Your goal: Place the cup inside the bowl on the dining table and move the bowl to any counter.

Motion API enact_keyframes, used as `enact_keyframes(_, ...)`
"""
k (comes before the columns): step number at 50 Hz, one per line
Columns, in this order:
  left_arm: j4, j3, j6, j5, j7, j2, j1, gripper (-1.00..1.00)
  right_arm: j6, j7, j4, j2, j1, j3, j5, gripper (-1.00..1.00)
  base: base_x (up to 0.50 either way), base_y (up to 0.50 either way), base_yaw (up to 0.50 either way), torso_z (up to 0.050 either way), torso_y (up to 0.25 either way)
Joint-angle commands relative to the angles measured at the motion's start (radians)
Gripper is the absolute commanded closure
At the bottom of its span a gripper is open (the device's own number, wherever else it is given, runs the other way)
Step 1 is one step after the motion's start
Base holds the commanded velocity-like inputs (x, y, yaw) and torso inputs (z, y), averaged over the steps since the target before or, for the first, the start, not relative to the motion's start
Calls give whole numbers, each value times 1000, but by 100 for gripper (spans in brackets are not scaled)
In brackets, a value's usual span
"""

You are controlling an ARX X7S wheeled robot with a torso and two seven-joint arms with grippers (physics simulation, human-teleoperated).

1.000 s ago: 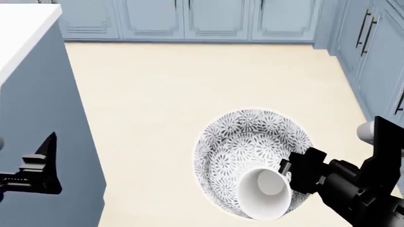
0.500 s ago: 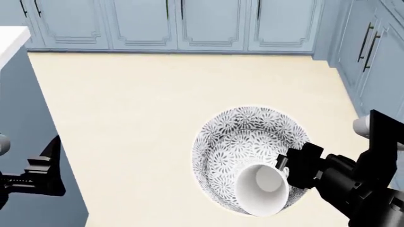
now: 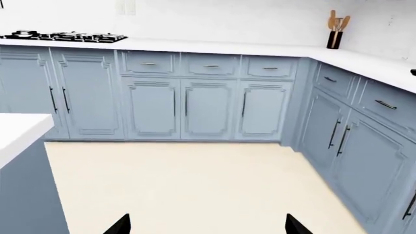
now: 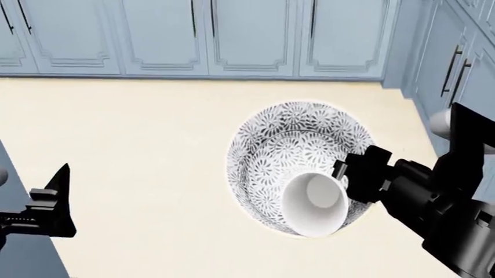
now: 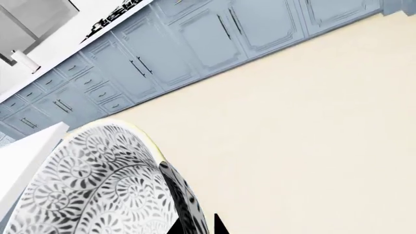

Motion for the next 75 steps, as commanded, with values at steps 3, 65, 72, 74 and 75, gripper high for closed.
enact_keyframes(3,-2,-8,-6,-6,-7,-10,-16,-100,12,6,12,-23,23,7,-5,100,500,-113,0,0,0)
enact_keyframes(65,-13,-6,6,-9,-5,-19,-15,-100,8,-3,11,-46,12,10,-13,100,500,-91,0,0,2)
enact_keyframes(72,-13,-6,7,-10,-4,-21,-12,-100,13,-11,9,-49,16,7,-20,100,498,-38,0,0,1)
enact_keyframes(74,-15,-3,8,-7,-5,-19,-14,-100,13,-12,10,-49,16,5,-23,100,500,2,0,0,0)
enact_keyframes(75,-16,-2,7,-7,-5,-19,-15,-100,13,-13,10,-50,15,5,-24,100,500,2,0,0,0)
